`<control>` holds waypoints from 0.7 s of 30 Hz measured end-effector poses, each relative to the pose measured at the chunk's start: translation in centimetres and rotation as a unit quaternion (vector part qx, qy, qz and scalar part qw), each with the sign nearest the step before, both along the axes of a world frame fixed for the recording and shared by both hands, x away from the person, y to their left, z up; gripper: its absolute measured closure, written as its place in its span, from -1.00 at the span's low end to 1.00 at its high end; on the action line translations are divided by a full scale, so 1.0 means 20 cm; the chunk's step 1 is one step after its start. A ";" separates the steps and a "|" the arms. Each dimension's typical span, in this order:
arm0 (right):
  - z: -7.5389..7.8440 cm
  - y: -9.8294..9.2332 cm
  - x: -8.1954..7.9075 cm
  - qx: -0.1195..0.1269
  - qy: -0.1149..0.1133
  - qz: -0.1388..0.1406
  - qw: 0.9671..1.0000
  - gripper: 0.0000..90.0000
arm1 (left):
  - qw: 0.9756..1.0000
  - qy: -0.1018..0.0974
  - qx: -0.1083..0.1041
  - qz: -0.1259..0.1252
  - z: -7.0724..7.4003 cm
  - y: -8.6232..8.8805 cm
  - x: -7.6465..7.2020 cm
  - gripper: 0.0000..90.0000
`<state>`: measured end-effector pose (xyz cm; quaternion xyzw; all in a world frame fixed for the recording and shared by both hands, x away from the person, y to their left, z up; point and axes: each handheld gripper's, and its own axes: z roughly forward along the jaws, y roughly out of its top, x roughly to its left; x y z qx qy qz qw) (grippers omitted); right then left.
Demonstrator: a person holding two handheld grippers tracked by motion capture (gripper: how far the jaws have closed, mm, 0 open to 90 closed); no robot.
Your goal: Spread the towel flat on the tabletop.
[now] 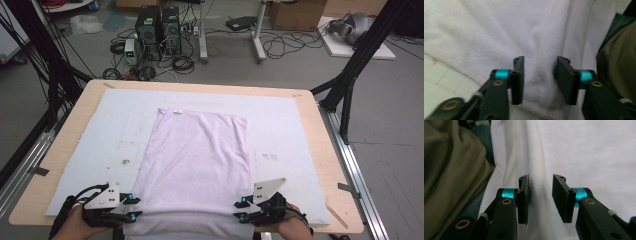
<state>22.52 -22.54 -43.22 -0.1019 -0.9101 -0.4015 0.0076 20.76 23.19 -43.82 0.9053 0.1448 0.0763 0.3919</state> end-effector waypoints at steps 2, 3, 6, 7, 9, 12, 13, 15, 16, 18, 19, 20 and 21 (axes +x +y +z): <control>-0.03 0.04 0.00 -0.031 -0.004 0.010 0.999 0.59 | 1.000 -0.004 0.005 -0.006 -0.01 -0.01 0.00 0.76; -0.04 0.05 0.00 -0.034 -0.011 0.009 0.999 0.76 | 1.000 -0.001 0.006 -0.006 -0.01 -0.01 0.00 0.90; -0.03 0.04 -0.01 -0.041 -0.003 0.020 0.999 0.92 | 1.000 0.009 0.003 -0.014 0.00 0.01 -0.03 0.93; -0.02 0.03 -0.02 -0.043 -0.007 0.027 0.999 0.91 | 1.000 0.011 -0.003 -0.016 0.01 0.02 -0.04 0.92; 0.01 0.00 -0.03 -0.009 0.000 0.030 1.000 0.82 | 1.000 0.009 -0.023 -0.003 0.03 0.04 -0.04 0.67; 0.06 -0.04 0.03 0.034 -0.003 -0.016 0.999 0.51 | 0.999 0.012 -0.043 0.020 0.06 0.04 0.03 0.19; 0.07 -0.05 0.06 0.036 -0.012 -0.033 0.999 0.46 | 0.999 0.008 -0.044 0.029 0.07 0.03 0.06 0.19; 0.07 -0.05 0.12 0.043 -0.008 -0.044 0.998 0.43 | 0.998 0.006 -0.047 0.039 0.08 0.01 0.12 0.18; 0.06 -0.05 0.14 0.037 -0.011 -0.055 0.998 0.38 | 0.998 0.007 -0.043 0.049 0.07 0.00 0.16 0.19; 0.04 -0.03 0.20 0.019 -0.013 -0.071 0.997 0.31 | 0.997 0.008 -0.035 0.069 0.05 -0.03 0.22 0.19; 0.02 -0.02 0.21 0.003 -0.020 -0.087 0.996 0.27 | 0.996 0.011 -0.020 0.085 0.03 -0.05 0.25 0.20; 0.00 -0.01 0.23 -0.017 -0.021 -0.100 0.995 0.28 | 0.996 0.018 -0.009 0.092 0.01 -0.06 0.28 0.23; -0.02 0.00 0.24 -0.034 -0.021 -0.102 0.994 0.32 | 0.996 0.022 0.000 0.091 -0.01 -0.07 0.29 0.30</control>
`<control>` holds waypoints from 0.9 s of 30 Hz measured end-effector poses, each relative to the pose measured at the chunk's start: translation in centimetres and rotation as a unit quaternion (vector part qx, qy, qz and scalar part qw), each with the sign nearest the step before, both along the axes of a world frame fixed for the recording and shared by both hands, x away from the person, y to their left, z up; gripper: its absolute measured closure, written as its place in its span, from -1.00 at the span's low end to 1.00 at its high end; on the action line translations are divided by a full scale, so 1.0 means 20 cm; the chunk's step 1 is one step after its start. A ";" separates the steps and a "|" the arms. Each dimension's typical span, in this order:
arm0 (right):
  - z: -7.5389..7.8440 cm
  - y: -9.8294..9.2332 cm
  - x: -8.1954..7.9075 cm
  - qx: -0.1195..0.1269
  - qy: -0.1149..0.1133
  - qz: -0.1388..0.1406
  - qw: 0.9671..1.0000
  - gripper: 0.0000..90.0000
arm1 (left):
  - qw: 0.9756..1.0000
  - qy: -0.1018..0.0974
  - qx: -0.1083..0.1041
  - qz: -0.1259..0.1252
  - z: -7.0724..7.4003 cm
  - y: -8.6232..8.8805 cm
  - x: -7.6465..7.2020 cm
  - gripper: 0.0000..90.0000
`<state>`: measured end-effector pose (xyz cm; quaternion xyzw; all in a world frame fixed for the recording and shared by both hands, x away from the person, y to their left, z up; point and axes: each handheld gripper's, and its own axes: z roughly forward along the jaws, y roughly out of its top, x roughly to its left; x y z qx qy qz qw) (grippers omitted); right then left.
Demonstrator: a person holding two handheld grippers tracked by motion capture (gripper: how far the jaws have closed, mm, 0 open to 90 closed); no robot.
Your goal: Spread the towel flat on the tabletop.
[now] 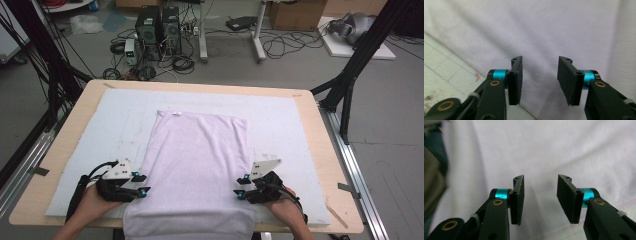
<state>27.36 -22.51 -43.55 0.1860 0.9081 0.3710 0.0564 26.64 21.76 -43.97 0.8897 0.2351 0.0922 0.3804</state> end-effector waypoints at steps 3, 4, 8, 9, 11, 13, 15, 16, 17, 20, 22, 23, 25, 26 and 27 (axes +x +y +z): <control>-0.02 0.01 0.01 -0.012 -0.010 0.006 1.000 0.83 | 1.000 -0.014 -0.005 0.000 -0.01 0.00 0.02 0.87; -0.02 0.02 0.01 -0.013 -0.010 0.010 1.000 0.94 | 1.000 -0.016 -0.001 -0.001 0.00 -0.01 0.02 0.93; 0.01 0.04 0.06 -0.041 -0.041 -0.007 0.998 0.96 | 0.999 -0.045 0.009 0.030 0.01 -0.02 0.06 0.95; 0.02 0.04 0.08 -0.039 -0.049 -0.018 0.998 0.96 | 0.998 -0.055 0.014 0.040 0.02 -0.03 0.08 0.95; 0.03 0.05 0.13 -0.047 -0.072 -0.043 0.995 0.96 | 0.996 -0.065 0.019 0.057 0.01 -0.03 0.13 0.95; 0.01 0.04 0.17 -0.047 -0.069 -0.058 0.995 0.96 | 0.996 -0.059 0.021 0.069 0.00 -0.05 0.18 0.95; 0.00 0.03 0.19 -0.035 -0.059 -0.061 0.996 0.88 | 0.996 -0.057 0.015 0.069 0.00 -0.05 0.19 0.88; 0.01 0.03 0.18 -0.031 -0.063 -0.063 0.996 0.79 | 0.996 -0.060 0.016 0.071 0.01 -0.04 0.19 0.76; 0.02 0.02 0.17 -0.021 -0.061 -0.065 0.996 0.71 | 0.995 -0.063 0.013 0.071 0.03 -0.03 0.18 0.63; 0.07 -0.01 0.12 0.017 -0.067 -0.059 0.996 0.55 | 0.995 -0.074 0.003 0.069 0.07 0.01 0.12 0.43; 0.09 -0.02 0.05 0.034 -0.071 -0.043 0.996 0.49 | 0.995 -0.081 -0.013 0.055 0.10 0.04 0.04 0.34; 0.09 -0.02 0.01 0.051 -0.070 -0.026 0.996 0.44 | 0.995 -0.081 -0.020 0.045 0.10 0.05 0.00 0.31; 0.08 -0.01 -0.05 0.058 -0.061 -0.002 0.996 0.36 | 0.997 -0.076 -0.026 0.022 0.10 0.05 -0.08 0.29; 0.07 0.00 -0.08 0.059 -0.052 0.016 0.997 0.31 | 0.997 -0.072 -0.028 0.011 0.09 0.05 -0.11 0.27; 0.06 0.01 -0.10 0.059 -0.043 0.025 0.997 0.28 | 0.997 -0.066 -0.029 -0.002 0.07 0.05 -0.13 0.26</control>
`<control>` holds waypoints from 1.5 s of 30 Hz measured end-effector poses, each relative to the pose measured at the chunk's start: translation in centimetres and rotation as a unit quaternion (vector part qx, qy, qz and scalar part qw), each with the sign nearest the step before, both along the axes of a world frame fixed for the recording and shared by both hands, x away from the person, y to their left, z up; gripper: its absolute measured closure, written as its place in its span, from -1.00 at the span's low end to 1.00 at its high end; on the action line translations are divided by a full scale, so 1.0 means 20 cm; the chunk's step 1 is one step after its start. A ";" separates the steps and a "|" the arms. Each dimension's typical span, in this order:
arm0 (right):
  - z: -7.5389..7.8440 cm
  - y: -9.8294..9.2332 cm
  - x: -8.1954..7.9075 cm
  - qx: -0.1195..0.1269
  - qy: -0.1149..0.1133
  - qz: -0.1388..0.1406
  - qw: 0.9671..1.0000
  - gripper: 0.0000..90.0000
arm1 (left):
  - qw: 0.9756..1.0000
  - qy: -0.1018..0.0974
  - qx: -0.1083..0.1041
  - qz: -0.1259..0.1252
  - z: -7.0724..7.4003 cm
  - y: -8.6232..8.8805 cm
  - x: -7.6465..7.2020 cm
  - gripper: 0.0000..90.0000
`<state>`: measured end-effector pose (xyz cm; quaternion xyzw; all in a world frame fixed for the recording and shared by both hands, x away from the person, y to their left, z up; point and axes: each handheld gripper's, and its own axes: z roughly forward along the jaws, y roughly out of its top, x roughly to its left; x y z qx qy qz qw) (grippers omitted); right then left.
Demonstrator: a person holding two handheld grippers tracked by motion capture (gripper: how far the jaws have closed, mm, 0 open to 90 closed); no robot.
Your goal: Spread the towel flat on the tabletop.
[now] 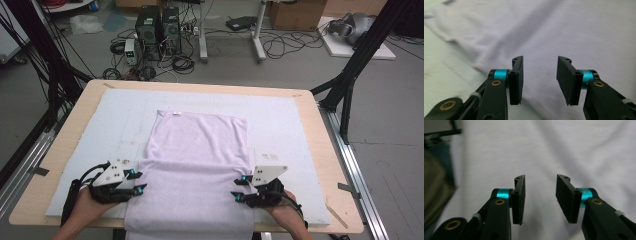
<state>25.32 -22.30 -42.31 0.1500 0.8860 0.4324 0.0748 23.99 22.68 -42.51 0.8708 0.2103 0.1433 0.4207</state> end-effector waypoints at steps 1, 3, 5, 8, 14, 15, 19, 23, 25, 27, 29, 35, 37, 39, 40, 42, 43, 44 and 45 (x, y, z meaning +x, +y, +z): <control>-0.02 0.01 -0.02 -0.008 0.001 0.015 1.000 0.26 | 1.000 0.007 0.007 -0.012 -0.02 0.00 -0.02 0.26; -0.05 0.03 -0.06 -0.027 0.009 0.033 0.999 0.26 | 0.999 0.028 0.016 -0.034 -0.06 -0.01 -0.04 0.29; -0.09 0.05 -0.07 -0.046 0.023 0.042 0.998 0.42 | 0.998 0.036 0.016 -0.057 -0.09 -0.01 -0.06 0.58; -0.11 0.05 -0.07 -0.035 0.045 0.050 0.997 0.93 | 0.997 0.040 0.024 -0.065 -0.08 -0.02 -0.08 0.96; -0.08 0.06 -0.18 -0.047 0.057 0.101 0.992 0.96 | 0.993 0.062 0.029 -0.093 -0.05 0.02 -0.20 0.97; -0.07 0.06 -0.21 -0.045 0.058 0.109 0.991 0.96 | 0.992 0.070 0.021 -0.100 -0.04 0.03 -0.23 0.97; -0.03 0.05 -0.27 -0.027 0.060 0.124 0.990 0.77 | 0.992 0.063 0.012 -0.108 0.00 0.04 -0.27 0.89; -0.01 0.01 -0.19 0.005 0.055 0.067 0.996 0.49 | 0.996 0.048 0.000 -0.075 0.02 0.05 -0.21 0.49; 0.00 0.00 -0.14 0.009 0.041 0.051 0.998 0.41 | 0.997 0.036 -0.001 -0.066 0.03 0.04 -0.17 0.44; 0.00 -0.01 -0.08 0.011 0.035 0.029 0.999 0.33 | 0.998 0.028 -0.006 -0.053 0.04 0.04 -0.13 0.38; 0.00 -0.03 -0.03 0.015 0.035 0.008 0.999 0.27 | 0.999 0.025 -0.015 -0.040 0.04 0.04 -0.08 0.32; -0.01 -0.06 0.11 0.028 0.037 -0.039 0.998 0.04 | 0.999 0.023 -0.028 -0.013 0.04 0.02 0.07 0.15; -0.01 -0.07 0.15 0.035 0.038 -0.047 0.998 -0.01 | 0.999 0.021 -0.029 -0.007 0.04 0.02 0.11 0.13; 0.00 -0.08 0.18 0.036 0.036 -0.061 0.997 -0.07 | 0.999 0.022 -0.037 0.000 0.04 0.02 0.15 0.09; 0.00 -0.08 0.19 0.037 0.038 -0.066 0.996 -0.11 | 0.999 0.019 -0.037 0.002 0.04 0.02 0.16 0.09; 0.00 -0.08 0.22 0.039 0.038 -0.073 0.996 -0.15 | 0.999 0.021 -0.043 0.008 0.04 0.02 0.19 0.06; 0.00 -0.08 0.23 0.038 0.039 -0.076 0.996 -0.18 | 0.999 0.025 -0.046 0.010 0.03 0.02 0.20 0.05; -0.01 -0.08 0.24 0.036 0.042 -0.080 0.995 -0.21 | 0.998 0.028 -0.048 0.012 0.03 0.02 0.22 0.05; -0.01 -0.08 0.25 0.036 0.043 -0.082 0.995 -0.24 | 0.998 0.030 -0.047 0.015 0.02 0.03 0.23 0.05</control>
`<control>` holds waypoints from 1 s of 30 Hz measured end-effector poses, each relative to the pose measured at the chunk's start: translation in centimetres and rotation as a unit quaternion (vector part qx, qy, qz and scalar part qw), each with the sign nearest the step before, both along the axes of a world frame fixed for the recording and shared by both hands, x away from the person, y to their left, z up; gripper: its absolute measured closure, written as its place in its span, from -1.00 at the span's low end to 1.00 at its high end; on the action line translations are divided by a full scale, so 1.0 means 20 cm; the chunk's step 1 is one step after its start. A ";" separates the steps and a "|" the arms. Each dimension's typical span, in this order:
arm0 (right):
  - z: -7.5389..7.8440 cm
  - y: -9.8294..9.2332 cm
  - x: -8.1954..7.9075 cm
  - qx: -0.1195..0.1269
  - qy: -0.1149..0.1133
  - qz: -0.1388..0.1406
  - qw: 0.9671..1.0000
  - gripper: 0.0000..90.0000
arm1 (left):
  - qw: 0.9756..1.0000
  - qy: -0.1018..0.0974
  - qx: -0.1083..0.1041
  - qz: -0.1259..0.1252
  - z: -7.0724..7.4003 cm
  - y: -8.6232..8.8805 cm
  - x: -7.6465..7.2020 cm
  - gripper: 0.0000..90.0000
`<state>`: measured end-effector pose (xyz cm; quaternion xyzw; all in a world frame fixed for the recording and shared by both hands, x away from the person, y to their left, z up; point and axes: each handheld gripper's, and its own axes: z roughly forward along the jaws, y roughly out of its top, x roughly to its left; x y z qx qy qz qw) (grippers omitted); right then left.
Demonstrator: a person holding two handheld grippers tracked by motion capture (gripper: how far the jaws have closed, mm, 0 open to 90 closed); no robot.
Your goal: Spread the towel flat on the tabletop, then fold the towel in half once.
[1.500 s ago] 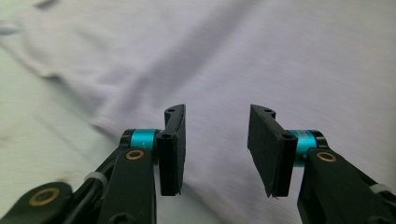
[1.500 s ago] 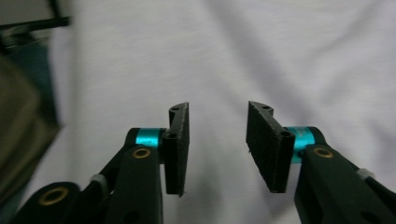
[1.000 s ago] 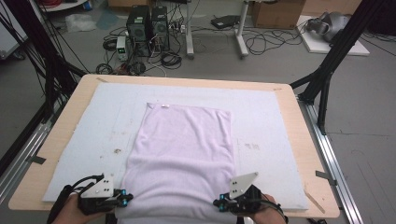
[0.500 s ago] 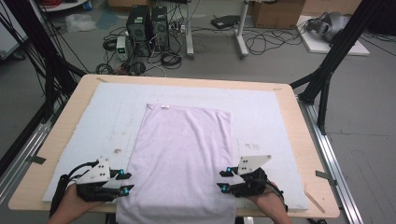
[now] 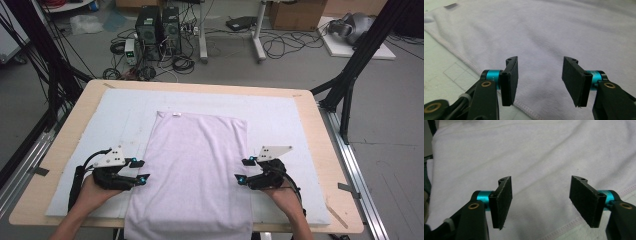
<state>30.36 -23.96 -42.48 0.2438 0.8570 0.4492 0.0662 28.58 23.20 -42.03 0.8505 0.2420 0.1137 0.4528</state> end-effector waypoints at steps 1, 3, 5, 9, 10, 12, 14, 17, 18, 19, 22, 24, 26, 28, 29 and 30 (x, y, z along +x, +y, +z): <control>-0.01 0.00 0.02 0.000 0.001 0.001 1.000 -0.26 | 1.000 0.001 0.002 0.001 0.00 0.00 0.01 0.04; -0.01 0.01 0.04 0.000 0.007 0.003 1.000 -0.30 | 1.000 0.001 0.003 0.003 -0.01 0.00 0.04 0.01; -0.01 0.01 0.07 0.002 0.010 0.002 1.000 -0.32 | 1.000 0.005 -0.001 0.004 0.00 0.00 0.05 -0.03; 0.01 0.01 0.11 0.004 0.012 0.002 1.000 -0.37 | 1.000 0.002 -0.008 0.006 0.01 -0.01 0.09 -0.05; 0.02 0.01 0.13 0.004 0.012 0.001 1.000 -0.38 | 1.000 0.003 -0.012 0.008 0.02 -0.01 0.10 -0.05; 0.05 0.01 0.16 0.003 0.008 -0.001 1.000 -0.40 | 1.000 0.001 -0.018 0.011 0.04 0.00 0.12 -0.06; 0.09 0.02 0.17 0.006 0.006 0.001 1.000 -0.40 | 1.000 0.000 -0.021 0.012 0.05 0.00 0.13 -0.06; 0.12 0.02 0.19 0.004 -0.002 0.003 1.000 -0.40 | 1.000 0.000 -0.027 0.016 0.06 0.01 0.14 -0.05; 0.12 0.03 0.20 0.003 -0.001 0.004 1.000 -0.41 | 0.999 0.001 -0.027 0.018 0.06 0.01 0.14 -0.05; 0.13 0.03 0.20 0.000 -0.003 0.006 1.000 -0.41 | 0.999 0.004 -0.027 0.018 0.05 0.02 0.14 -0.05; 0.13 0.04 0.21 -0.004 -0.004 0.008 1.000 -0.41 | 0.999 0.005 -0.027 0.023 0.05 0.02 0.15 -0.05; 0.12 0.05 0.21 -0.007 -0.001 0.009 1.000 -0.41 | 0.999 0.005 -0.021 0.031 0.05 0.02 0.16 -0.06; 0.13 0.05 0.22 -0.007 -0.003 0.010 1.000 -0.41 | 0.999 0.007 -0.019 0.035 0.06 0.02 0.17 -0.06; 0.13 0.06 0.23 -0.009 -0.006 0.011 1.000 -0.41 | 0.999 0.006 -0.021 0.038 0.06 0.03 0.19 -0.06; 0.13 0.06 0.24 -0.011 -0.005 0.011 1.000 -0.41 | 0.999 0.005 -0.022 0.040 0.07 0.03 0.19 -0.06; 0.14 0.06 0.24 -0.011 -0.005 0.010 1.000 -0.41 | 0.999 0.005 -0.021 0.039 0.07 0.03 0.20 -0.05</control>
